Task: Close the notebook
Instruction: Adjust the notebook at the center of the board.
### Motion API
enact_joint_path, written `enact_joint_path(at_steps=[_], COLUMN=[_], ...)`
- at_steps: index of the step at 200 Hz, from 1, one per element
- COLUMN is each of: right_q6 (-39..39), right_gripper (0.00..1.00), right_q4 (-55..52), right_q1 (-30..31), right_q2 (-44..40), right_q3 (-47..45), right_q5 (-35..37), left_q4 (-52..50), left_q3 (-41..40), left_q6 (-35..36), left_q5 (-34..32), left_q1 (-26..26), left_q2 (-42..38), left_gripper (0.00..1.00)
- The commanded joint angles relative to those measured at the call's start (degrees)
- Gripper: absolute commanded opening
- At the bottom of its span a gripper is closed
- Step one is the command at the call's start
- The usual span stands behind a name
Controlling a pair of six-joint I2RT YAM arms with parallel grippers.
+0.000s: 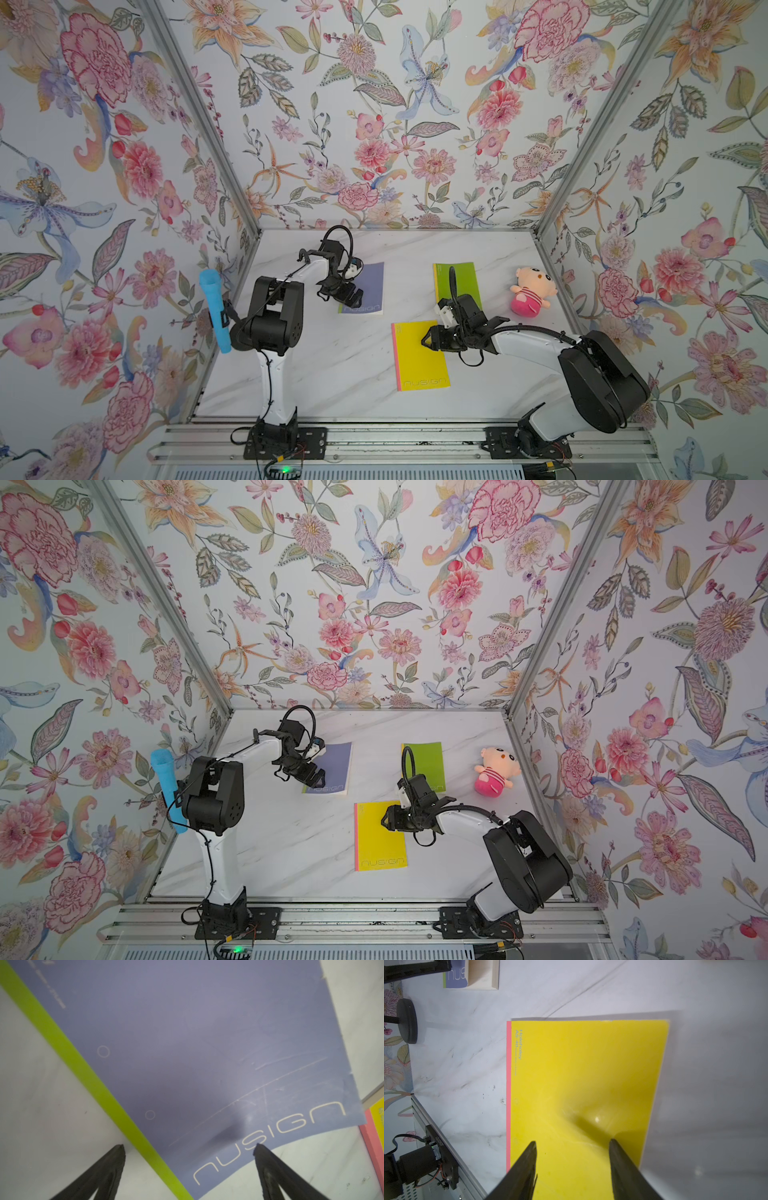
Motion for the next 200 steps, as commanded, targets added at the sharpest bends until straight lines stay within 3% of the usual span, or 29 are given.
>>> enact_joint_path(at_steps=[1, 93, 158, 200], right_q6=[-0.5, -0.4, -2.6, -5.0], right_gripper=[0.58, 0.64, 0.77, 0.87], right_q4=[-1.5, -3.7, -9.9, -13.3], right_q1=[0.2, -0.2, -1.8, -6.3], right_q2=[-0.8, -4.7, -9.8, -12.4], right_q3=[1.8, 1.1, 2.6, 4.3], right_q5=[0.5, 2.2, 7.4, 8.8], left_q4=[-0.7, -1.2, 2.3, 7.4], left_q3=[0.7, 1.2, -1.3, -5.2], left_q6=[-1.9, -2.3, -1.4, -1.6], left_q5=[1.8, 1.6, 0.0, -0.6], left_q1=[-0.8, -1.5, 0.0, 2.0], left_q2=[0.0, -1.0, -7.6, -13.3], left_gripper=[1.00, 1.00, 1.00, 1.00])
